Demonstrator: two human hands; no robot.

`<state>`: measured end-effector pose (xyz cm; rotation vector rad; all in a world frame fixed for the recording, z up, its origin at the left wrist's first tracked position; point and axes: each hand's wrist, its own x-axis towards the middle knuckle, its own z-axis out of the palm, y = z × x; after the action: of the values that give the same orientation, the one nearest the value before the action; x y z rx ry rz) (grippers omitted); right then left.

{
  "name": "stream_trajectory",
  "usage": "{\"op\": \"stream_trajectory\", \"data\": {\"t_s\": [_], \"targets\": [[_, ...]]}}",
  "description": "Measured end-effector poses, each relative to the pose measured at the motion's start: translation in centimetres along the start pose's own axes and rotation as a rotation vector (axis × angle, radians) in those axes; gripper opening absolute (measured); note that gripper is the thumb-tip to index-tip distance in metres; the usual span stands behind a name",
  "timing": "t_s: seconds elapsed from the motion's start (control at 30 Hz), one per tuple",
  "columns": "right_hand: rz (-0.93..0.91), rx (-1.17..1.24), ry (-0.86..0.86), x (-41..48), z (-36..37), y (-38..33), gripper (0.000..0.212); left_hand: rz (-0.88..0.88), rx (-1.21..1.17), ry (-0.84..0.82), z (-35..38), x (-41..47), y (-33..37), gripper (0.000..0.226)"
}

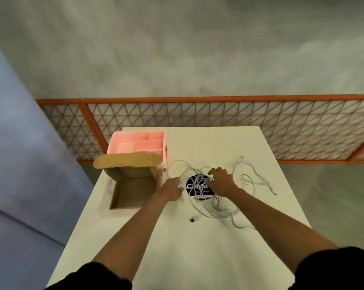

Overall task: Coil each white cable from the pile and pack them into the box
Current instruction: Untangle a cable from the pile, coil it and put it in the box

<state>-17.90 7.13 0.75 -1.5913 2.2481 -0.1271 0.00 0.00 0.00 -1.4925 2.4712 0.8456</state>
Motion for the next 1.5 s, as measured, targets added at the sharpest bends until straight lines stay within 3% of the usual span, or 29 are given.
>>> {"op": "stream_trajectory", "data": {"t_s": [0.3, 0.53, 0.6, 0.73, 0.93, 1.17, 1.3, 1.5], "targets": [[-0.008, 0.191, 0.149, 0.4, 3.7, 0.7, 0.028, -0.151, -0.121, 0.064, 2.8, 2.2, -0.5, 0.042], [0.0, 0.184, 0.206, 2.0, 3.8, -0.3, 0.045, -0.186, -0.154, 0.126, 3.3, 4.3, -0.4, 0.037], [-0.004, 0.139, 0.146, 2.5, 3.8, -0.7, 0.045, -0.172, -0.164, 0.13, 3.5, 4.6, -0.6, 0.034], [-0.001, 0.159, 0.121, 3.3, 3.5, -1.2, 0.023, -0.114, -0.193, 0.139, 3.6, 4.9, -0.8, 0.034], [0.004, 0.437, 0.074, 4.5, -1.0, -1.7, 0.016, 0.019, -0.172, 0.242, 2.3, 5.5, 0.0, 0.039], [-0.223, 0.669, -0.021, 2.0, -9.2, -3.1, 0.025, 0.091, -0.481, 0.238, -0.2, 6.0, 2.3, 0.064], [-0.295, 0.766, 0.0, 0.5, -12.2, -3.3, 0.027, 0.124, -0.538, 0.296, -1.5, 6.3, 2.7, 0.034], [-0.223, 0.848, 0.126, -0.6, -13.6, -1.9, 0.027, 0.196, -0.915, 0.185, -1.9, 5.1, 2.8, 0.038]]}}
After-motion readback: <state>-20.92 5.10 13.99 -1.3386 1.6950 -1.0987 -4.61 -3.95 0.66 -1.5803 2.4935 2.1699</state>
